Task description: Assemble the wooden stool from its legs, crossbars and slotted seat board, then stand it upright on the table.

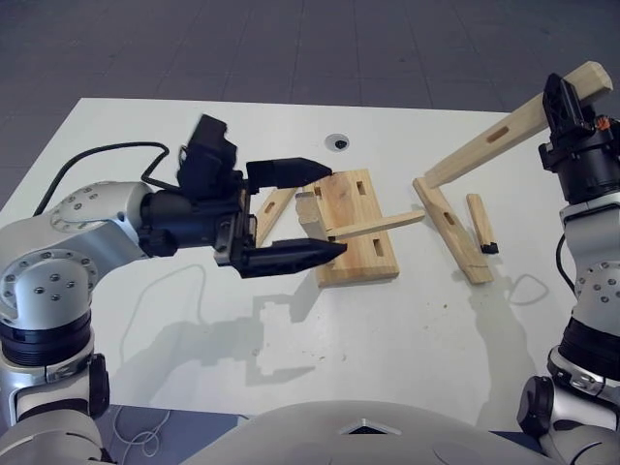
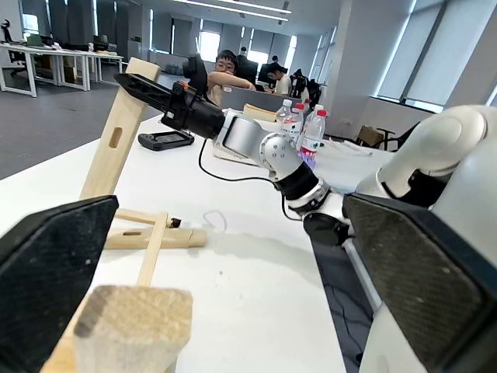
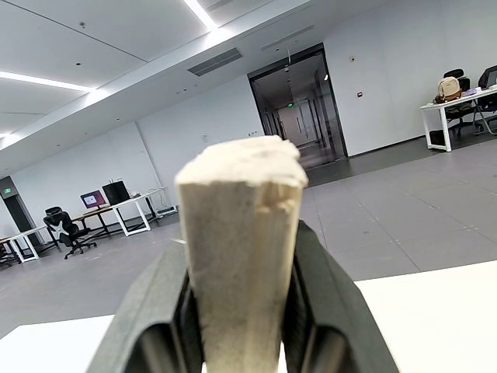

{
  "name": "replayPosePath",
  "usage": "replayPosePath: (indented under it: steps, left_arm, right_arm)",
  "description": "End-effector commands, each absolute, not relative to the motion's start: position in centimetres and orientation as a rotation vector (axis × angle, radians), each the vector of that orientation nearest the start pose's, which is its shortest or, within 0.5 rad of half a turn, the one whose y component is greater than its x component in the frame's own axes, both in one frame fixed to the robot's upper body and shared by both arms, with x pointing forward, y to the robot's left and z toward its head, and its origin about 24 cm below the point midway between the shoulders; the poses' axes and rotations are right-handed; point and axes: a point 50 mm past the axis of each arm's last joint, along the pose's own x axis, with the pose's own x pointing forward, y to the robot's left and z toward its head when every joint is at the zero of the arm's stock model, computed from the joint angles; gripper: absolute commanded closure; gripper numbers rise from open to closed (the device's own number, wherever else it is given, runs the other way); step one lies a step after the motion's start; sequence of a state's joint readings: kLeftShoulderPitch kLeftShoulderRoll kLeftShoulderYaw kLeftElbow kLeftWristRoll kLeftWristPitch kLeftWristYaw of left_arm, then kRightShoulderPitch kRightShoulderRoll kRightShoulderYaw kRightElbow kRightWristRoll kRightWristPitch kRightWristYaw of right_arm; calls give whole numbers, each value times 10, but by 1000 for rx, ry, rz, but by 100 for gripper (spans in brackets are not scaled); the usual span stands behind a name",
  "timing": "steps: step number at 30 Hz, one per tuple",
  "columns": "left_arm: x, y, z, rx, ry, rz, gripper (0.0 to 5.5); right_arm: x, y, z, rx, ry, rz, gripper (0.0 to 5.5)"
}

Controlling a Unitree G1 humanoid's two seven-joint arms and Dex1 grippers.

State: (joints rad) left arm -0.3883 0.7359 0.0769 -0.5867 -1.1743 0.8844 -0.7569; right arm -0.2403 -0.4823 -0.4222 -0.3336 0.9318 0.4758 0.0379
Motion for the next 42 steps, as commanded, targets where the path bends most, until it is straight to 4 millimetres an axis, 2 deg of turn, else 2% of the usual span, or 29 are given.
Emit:
replayPosePath:
  steps: [1, 2, 5, 14, 21, 26, 30, 36, 42]
  left_arm:
    - [219, 134, 193, 42, 108, -1373, 10]
    - [220, 134, 187, 54, 119, -1370, 10]
    - [217, 134, 176, 86, 142, -1380, 59]
    - [220, 138, 173, 85, 147, -1396, 204]
    - [228, 133, 165, 137, 90, -1267, 324]
    - [225, 129, 144, 86, 98, -1119, 335]
    - [223, 124, 133, 79, 108, -1064, 337]
    - [227, 110, 125, 54, 91, -1006, 338]
    - [225, 106, 120, 39, 98, -980, 338]
  right_arm:
    - [264, -250, 200, 382, -283, 153, 448]
    - [264, -249, 199, 381, -279, 158, 448]
    - [265, -248, 199, 377, -274, 166, 448]
    - [266, -248, 197, 369, -266, 159, 448]
    - [265, -247, 196, 358, -265, 156, 448]
    - [263, -244, 191, 292, -247, 157, 448]
    - [263, -240, 191, 220, -249, 177, 448]
    - [263, -216, 192, 112, -268, 297, 448]
    - [253, -199, 179, 55, -249, 375, 448]
